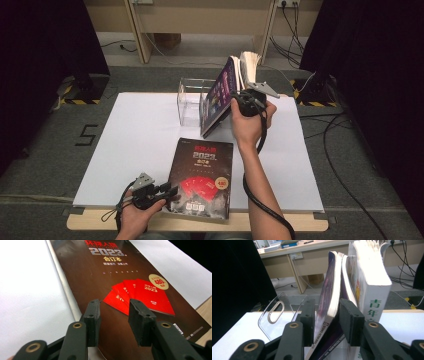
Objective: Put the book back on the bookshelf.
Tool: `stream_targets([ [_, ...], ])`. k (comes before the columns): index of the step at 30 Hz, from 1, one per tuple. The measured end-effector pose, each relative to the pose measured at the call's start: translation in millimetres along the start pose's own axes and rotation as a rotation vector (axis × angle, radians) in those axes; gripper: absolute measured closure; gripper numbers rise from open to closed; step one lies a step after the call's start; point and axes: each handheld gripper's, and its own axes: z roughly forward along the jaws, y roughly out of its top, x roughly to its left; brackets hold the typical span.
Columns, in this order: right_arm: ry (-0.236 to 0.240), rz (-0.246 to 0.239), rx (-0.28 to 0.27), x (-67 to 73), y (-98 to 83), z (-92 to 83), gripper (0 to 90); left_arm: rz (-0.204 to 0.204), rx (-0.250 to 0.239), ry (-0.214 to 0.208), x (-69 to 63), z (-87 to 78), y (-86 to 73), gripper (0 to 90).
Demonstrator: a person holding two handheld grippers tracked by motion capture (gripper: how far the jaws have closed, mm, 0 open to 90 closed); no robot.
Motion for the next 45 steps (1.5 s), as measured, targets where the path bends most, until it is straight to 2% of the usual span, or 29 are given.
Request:
stream_targets([
  [5,-0.007,-0.015,-0.019,-0.6,-1.7,-7.9,65.7,0.0,0.001,0.0,0.3,0.0,0.0,61.0],
  [7,0.003,0.009,-0.025,-3.7,-3.9,-11.0,66.4,0.0,0.0,0.0,0.2,-0.2,0.1,61.0],
  [11,0.005,0.02,-0.015,-11.9,-11.9,-15.6,74.2,0.0,0.001,0.0,0.6,-0.1,0.1,60.9],
  [14,0.022,0.028,-0.002,-14.5,-17.8,-16.4,76.8,0.001,0.002,0.0,0.1,0.5,0.0,60.9],
  [20,0.03,0.032,0.015,-15.8,-20.0,-11.8,74.7,0.0,0.001,0.001,-0.1,0.7,0.0,60.9],
  [27,0.019,0.026,0.027,-14.3,-20.1,-6.6,79.5,-0.001,0.0,0.001,0.6,0.3,0.3,60.9],
  [35,0.016,0.005,0.032,-10.1,-16.3,-2.9,80.0,0.0,0.002,0.001,0.2,0.8,0.3,60.8],
  [45,0.013,0.008,0.034,-10.5,-15.5,-0.1,79.9,0.001,0.0,0.0,-0.1,0.4,0.5,60.8],
])
